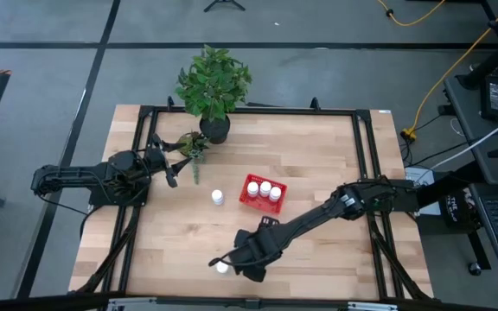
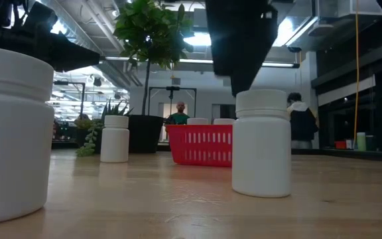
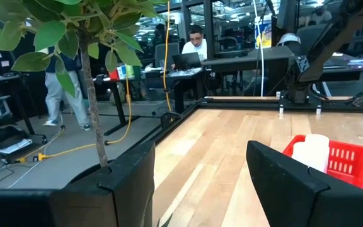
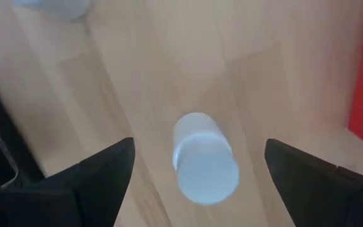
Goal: Pick and place pill bottles into a basket
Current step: Put the white pill bottle into the red bin
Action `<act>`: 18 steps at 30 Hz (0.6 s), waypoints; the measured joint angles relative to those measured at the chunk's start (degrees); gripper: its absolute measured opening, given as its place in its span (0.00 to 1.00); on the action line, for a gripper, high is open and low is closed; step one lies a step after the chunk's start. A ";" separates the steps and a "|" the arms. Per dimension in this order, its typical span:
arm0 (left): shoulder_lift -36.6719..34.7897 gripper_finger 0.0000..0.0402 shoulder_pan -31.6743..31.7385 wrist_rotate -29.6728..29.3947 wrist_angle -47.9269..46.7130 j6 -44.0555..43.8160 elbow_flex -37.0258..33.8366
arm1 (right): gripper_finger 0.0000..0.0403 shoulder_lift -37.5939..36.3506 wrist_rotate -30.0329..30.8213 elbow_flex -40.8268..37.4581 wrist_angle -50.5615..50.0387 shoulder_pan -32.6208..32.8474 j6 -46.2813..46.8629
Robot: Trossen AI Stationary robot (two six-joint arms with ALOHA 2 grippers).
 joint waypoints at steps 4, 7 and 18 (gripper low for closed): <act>0.00 0.61 0.02 0.00 -0.02 0.00 0.00 | 0.88 1.60 -0.41 0.01 -0.24 -0.81 1.90; 0.00 0.61 0.02 0.00 -0.02 0.00 0.00 | 0.88 2.79 -0.46 0.01 -1.11 -1.16 4.32; 0.00 0.61 0.02 0.00 0.00 0.00 0.00 | 0.88 2.96 -3.03 -0.46 -2.81 -0.39 10.78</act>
